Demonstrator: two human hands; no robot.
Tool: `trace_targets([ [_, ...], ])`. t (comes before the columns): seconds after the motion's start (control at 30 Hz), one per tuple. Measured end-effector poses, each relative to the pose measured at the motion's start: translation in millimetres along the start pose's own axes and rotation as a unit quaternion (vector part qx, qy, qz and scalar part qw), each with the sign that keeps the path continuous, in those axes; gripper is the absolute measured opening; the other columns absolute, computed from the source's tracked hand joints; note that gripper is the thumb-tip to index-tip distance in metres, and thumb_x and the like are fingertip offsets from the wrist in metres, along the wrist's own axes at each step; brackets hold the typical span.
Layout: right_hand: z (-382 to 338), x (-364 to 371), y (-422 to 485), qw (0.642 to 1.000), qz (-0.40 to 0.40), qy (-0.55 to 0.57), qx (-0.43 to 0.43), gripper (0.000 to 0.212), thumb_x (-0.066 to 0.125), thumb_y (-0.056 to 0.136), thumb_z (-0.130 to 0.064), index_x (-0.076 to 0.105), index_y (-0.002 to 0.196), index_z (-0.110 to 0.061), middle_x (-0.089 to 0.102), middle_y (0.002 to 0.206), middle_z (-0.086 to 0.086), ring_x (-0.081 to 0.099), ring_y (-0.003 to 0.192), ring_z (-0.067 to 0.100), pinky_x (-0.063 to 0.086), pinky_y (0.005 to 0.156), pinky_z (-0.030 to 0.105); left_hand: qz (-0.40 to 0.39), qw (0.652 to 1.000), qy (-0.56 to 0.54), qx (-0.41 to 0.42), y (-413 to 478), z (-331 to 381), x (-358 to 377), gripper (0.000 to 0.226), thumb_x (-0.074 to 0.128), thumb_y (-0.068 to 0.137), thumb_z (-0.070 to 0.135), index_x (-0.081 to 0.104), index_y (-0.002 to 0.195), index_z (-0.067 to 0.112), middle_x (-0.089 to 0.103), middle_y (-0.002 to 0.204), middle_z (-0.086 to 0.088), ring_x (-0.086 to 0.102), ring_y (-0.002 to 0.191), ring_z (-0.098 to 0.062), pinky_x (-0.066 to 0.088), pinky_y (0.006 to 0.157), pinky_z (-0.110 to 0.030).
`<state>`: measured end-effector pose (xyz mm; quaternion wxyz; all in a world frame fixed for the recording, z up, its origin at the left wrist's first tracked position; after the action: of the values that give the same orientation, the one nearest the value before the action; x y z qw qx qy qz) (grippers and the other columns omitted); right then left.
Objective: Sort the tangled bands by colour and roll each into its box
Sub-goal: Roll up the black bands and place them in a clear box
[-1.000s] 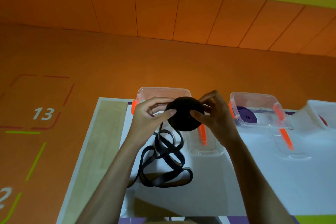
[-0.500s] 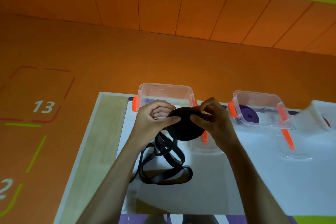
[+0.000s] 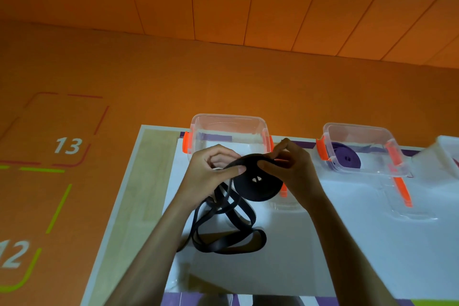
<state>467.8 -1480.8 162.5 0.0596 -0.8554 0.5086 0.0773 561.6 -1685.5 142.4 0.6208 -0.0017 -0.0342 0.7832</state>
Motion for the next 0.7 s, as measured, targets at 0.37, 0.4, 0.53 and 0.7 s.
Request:
trace_targets([
  [0.37,39,9,38,0.997,0.002,0.071,0.021,0.032,0.08,0.087,-0.007,0.074,0.108,-0.03,0.075,0.107,-0.006,0.072,0.105,0.018,0.062,0.075,0.028,0.141,0.984,-0.082,-0.073,30,-27,-4,0.025,0.09,0.082,0.013,0.084,0.104,0.023,0.082,0.103,-0.006,0.079,0.095,-0.025,0.064,0.076,-0.032],
  [0.4,42,8,44,0.998,0.004,0.06,0.024,0.029,0.083,0.086,-0.006,0.074,0.104,-0.028,0.075,0.105,-0.007,0.073,0.103,0.016,0.062,0.074,0.026,0.153,0.982,-0.082,-0.076,34,-29,-2,0.024,0.09,0.082,0.012,0.084,0.103,0.022,0.082,0.103,-0.006,0.079,0.095,-0.025,0.064,0.075,-0.032],
  [0.53,52,11,67,0.995,0.045,0.064,0.054,0.026,0.086,0.079,-0.013,0.074,0.089,-0.034,0.076,0.099,-0.011,0.073,0.096,0.007,0.059,0.071,0.023,0.219,0.968,-0.072,-0.094,50,-40,-1,0.023,0.086,0.085,0.005,0.081,0.106,0.015,0.08,0.102,-0.007,0.077,0.099,-0.029,0.065,0.085,-0.054],
  [0.7,81,18,83,0.969,0.08,0.176,0.154,0.023,0.088,0.073,-0.025,0.075,0.092,-0.028,0.079,0.113,-0.003,0.073,0.112,0.022,0.062,0.082,0.045,0.276,0.958,-0.047,-0.06,68,-46,6,0.034,0.088,0.085,0.007,0.076,0.116,0.017,0.079,0.111,0.003,0.076,0.106,-0.023,0.065,0.087,-0.052],
])
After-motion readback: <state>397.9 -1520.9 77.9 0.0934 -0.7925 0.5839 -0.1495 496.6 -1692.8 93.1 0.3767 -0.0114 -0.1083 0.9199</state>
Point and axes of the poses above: each hand's wrist, its own y-axis towards the middle knuckle, its own x-axis out of the palm, z = x × y, the point moved 3 cm from there along y, towards the middle knuckle
